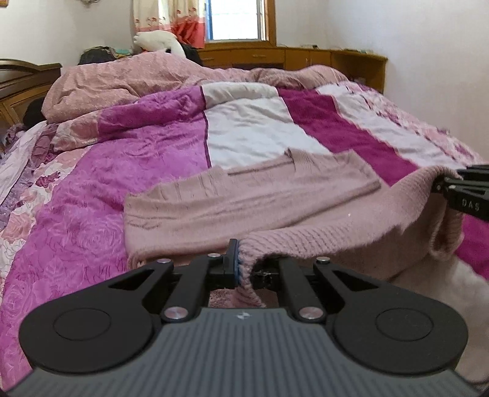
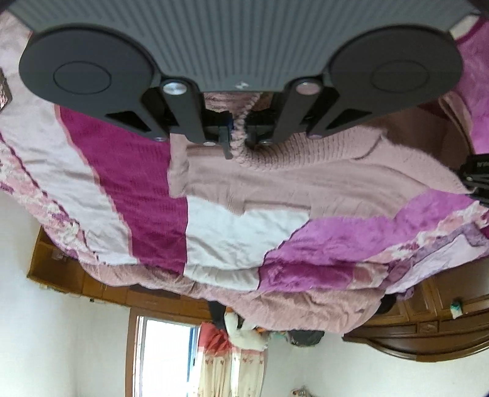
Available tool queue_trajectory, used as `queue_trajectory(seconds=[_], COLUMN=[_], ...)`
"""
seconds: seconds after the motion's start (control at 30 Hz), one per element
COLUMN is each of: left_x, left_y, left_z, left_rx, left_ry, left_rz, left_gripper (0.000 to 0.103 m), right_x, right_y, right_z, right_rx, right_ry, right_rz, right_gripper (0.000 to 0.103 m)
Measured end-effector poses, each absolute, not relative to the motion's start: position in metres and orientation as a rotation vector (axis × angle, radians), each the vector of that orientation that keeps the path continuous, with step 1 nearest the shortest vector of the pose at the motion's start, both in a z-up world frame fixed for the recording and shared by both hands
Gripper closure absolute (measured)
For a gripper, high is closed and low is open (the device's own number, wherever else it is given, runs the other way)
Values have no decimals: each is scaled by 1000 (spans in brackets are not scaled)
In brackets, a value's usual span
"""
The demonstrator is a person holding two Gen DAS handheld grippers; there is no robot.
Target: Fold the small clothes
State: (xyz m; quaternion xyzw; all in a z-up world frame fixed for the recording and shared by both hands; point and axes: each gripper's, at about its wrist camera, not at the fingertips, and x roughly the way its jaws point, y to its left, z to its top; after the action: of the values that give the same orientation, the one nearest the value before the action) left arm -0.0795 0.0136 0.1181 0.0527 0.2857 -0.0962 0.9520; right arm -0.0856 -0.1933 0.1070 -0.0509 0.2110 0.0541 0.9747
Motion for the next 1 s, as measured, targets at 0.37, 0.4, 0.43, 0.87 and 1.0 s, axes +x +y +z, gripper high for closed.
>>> queue_trajectory(seconds=[0.37,0.4,0.43,0.87,1.0], left_x=[-47,-44,-40,17,47], left_y=[16,16,16,20,21], left_z=[148,149,151,185,180], left_rx=[60,59,58,46,33], left_ry=[518,512,508,413,434], left_rz=[-170,-168,-165,-103,-102], left_gripper=[97,97,97,97,97], right_x=[-55,-52,-49,4,28], right_y=[-187,-186,-185,-173,-173], right_z=[132,134,136,162,156], right_rx=[-76,-76,-76,-80,-62], right_ry=[373,368,362,274,296], right_rz=[99,99,100,90,66], right_gripper=[95,95,95,95,95])
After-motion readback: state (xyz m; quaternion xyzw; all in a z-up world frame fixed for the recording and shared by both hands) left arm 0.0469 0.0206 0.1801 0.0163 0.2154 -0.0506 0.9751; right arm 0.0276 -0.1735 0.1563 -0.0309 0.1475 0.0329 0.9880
